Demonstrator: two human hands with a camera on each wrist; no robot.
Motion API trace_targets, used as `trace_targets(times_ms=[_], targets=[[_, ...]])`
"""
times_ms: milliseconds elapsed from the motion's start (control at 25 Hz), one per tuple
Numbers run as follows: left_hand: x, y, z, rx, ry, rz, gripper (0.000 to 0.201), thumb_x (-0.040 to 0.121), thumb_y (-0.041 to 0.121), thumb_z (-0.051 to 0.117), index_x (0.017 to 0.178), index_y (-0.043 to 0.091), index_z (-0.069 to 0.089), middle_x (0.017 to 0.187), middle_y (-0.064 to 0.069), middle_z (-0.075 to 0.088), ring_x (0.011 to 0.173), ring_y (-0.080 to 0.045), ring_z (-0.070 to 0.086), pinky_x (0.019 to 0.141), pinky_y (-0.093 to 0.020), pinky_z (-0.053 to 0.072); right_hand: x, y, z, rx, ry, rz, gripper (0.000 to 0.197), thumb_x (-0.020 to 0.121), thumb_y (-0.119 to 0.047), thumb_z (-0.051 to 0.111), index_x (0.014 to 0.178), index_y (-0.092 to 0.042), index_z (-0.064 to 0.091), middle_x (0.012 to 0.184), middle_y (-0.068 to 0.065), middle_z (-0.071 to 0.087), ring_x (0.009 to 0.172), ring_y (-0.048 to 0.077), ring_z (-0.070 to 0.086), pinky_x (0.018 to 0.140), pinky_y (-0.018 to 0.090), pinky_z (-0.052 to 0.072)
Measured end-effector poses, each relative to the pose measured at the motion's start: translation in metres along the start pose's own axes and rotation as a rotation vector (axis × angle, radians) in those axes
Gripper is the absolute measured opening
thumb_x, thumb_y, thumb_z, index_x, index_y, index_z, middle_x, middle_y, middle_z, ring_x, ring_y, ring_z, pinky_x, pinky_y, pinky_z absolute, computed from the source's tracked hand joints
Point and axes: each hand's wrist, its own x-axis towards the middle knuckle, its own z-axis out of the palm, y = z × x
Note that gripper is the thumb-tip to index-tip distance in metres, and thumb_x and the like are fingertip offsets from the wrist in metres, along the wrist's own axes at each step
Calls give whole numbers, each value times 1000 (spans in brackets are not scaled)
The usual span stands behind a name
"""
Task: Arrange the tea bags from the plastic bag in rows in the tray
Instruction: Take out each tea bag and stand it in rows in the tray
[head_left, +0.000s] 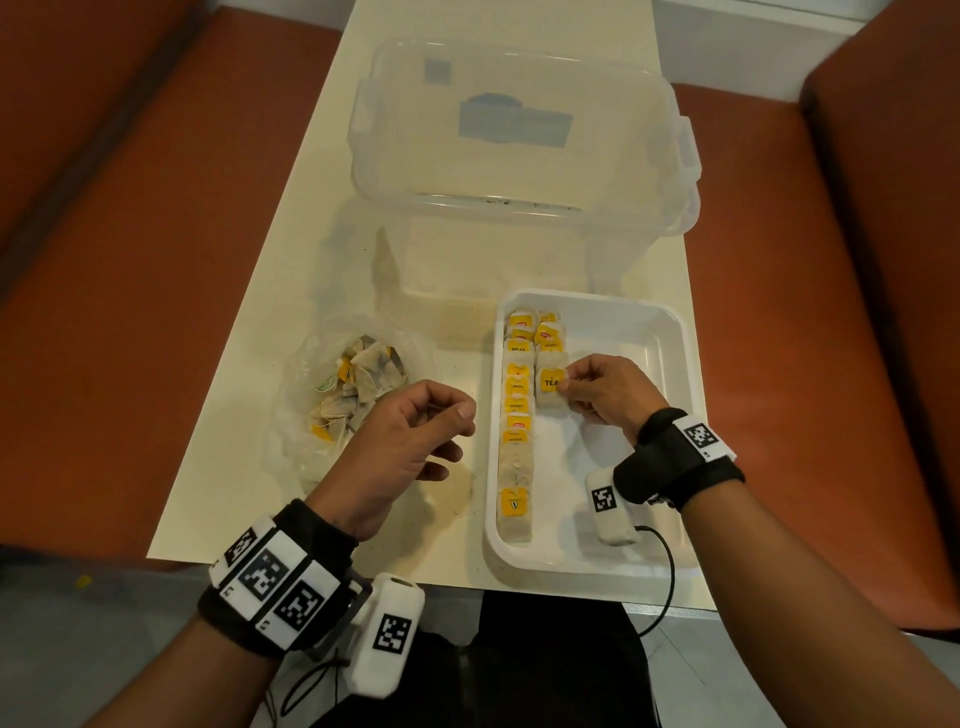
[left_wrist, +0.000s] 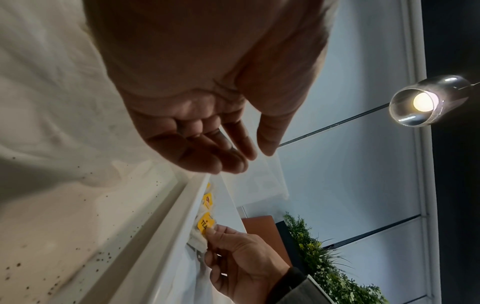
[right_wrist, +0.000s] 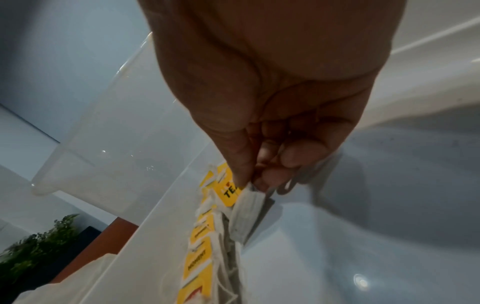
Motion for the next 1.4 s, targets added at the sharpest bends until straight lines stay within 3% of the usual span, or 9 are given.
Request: trace_targets(times_ms=[120,400,560,760,1000,1400], targets=[[1,0,1,-4,-5,0,8,93,22,65,97,15,67,82,4,71,67,-10,61,58,-25,49,1,0,1,19,13,23,7,91,-13,71,87,-12,65,69,7,63,57,15,53,55,24,45],[4,1,3,1,-7,-6,10,93,24,66,98,16,67,83,4,71,68,-10,62,59,-25,50,4,4,6,0,98,0,23,84,-25,80,90,-15,59,77,8,69,65,20,63,73,36,57],[3,2,4,2,-14,-2,10,93,24,66,98,15,67,83,4,71,67,-10,61,59,-25,49,6,9,7,-96,123,-33,25,77,-20,84,90,-13,64,80,8,74,75,30,74,79,44,62],[2,1,3,11,-12,1,10,93,24,65,98,15,67,83,4,71,68,-10,61,60,-26,50,7,10,5,55,113,15,30,79,-12,84,98,-11,61,90,13,73,69,21,69,78,42,62],[2,1,3,15,-10,-1,10,93,25,65,98,16,67,83,4,71,68,-10,62,61,-26,50,10,8,8,15,140,8,37,79,-20,84,104,-14,57,85,8,70,69,21,69,80,44,62],[4,4,-1,0,-2,-9,15,92,27,66,100,15,67,85,3,71,69,-11,62,60,-26,50,10,7,10,-57,169,-5,40,77,-31,85,100,-20,54,84,9,73,67,21,71,78,47,62]])
